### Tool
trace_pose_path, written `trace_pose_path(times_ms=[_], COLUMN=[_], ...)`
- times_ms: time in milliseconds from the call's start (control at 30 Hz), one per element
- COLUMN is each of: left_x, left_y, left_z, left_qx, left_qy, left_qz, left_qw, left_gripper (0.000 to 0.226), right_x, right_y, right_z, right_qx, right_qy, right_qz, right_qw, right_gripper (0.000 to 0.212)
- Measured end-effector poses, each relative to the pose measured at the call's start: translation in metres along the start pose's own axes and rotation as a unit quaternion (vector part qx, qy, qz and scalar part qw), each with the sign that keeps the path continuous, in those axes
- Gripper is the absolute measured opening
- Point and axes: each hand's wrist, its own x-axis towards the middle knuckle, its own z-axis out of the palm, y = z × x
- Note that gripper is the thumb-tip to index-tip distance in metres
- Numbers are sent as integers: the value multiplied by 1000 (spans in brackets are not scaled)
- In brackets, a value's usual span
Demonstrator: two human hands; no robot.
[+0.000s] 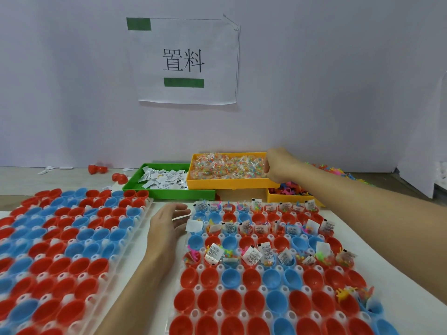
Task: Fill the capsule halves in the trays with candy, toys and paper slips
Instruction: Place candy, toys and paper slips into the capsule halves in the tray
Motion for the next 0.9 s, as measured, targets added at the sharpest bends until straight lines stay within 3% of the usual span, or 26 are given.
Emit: trace_pose_path(times_ms=[167,300,367,600,700,900], left_x=[-8,-14,-21,-33,-33,-32], left_y=[11,25,36,48,49,50], left_z=[-2,-11,-15,-13,-14,-13], left_qx=[34,272,320,354,334,354], left_qy=[-26,-16,-34,-109,-84,-93], left_qz=[11,97,99,57,97,184], left_qw=[999,957,942,927,934,912], left_gripper=[29,13,13,15,12,17], right_x=[-3,-8,-11,-18,-20,-20], right_y=[-2,1,3,9,12,14], right_z=[2,0,-2,-4,-3,-3], right_qx=[-6,17,31,59,65,63], right_qy=[43,87,92,104,109,112], right_qz=[9,9,8,4,-4,-11], right_qw=[999,996,995,993,992,992], right_gripper=[24,24,26,28,29,29])
